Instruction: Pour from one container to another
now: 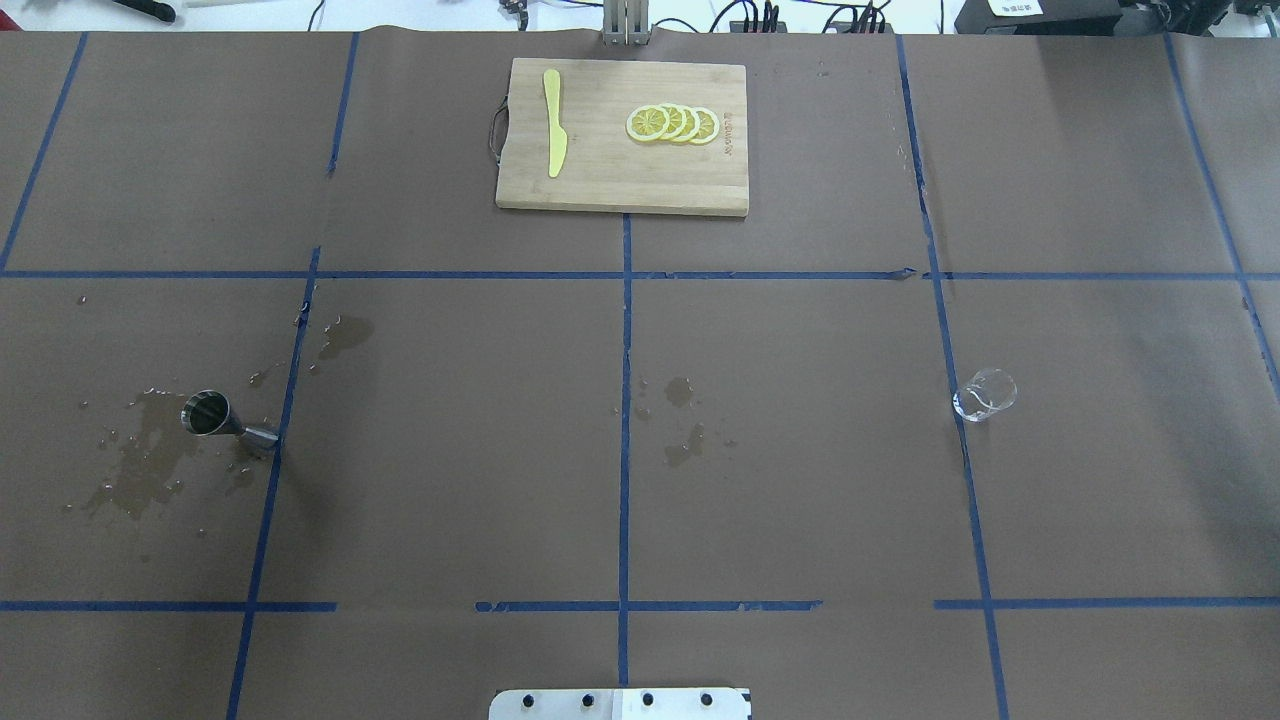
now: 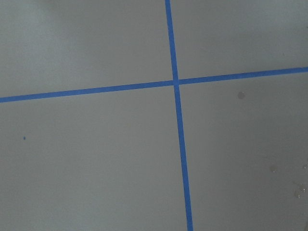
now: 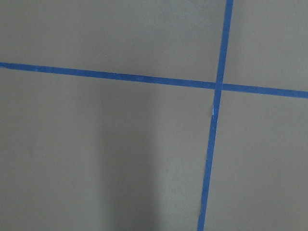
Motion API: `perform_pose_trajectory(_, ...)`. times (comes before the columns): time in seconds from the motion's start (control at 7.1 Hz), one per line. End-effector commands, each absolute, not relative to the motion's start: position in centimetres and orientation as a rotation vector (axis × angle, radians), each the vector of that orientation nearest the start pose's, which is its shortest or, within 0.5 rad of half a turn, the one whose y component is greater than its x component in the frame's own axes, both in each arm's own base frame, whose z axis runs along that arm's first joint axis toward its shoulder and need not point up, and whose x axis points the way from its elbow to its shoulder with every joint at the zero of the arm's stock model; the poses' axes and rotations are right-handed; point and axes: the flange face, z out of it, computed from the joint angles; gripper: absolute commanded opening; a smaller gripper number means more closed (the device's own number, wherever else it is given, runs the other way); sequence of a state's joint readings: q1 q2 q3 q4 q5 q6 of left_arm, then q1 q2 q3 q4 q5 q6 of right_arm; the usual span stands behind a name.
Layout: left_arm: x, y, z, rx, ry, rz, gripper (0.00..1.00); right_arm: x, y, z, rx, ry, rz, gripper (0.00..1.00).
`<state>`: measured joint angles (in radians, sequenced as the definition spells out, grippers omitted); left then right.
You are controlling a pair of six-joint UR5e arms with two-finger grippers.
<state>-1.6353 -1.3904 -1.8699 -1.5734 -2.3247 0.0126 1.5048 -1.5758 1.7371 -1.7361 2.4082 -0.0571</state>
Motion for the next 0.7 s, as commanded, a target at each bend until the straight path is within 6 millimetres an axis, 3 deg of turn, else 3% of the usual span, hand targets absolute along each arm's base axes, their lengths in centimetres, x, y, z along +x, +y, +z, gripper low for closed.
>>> perform_pose_trajectory(0.0, -8.9, -41.6, 59.3, 0.130, 0.750, -0.008, 1.00, 2.7, -48.7, 59.2, -0.006, -0.835, -0.116, 1.00)
perform_pose_trajectory(0.28, -8.9, -41.7, 57.8, 0.102, 0.760, -0.011, 1.00, 2.7, -48.6, 59.2, -0.008, -0.836, -0.115, 1.00)
perform_pose_trajectory(0.56, -8.6, -41.6, 58.1, 0.126, 0.756, 0.076, 1.00, 2.7, -48.6, 59.3, -0.008, -0.836, -0.115, 1.00)
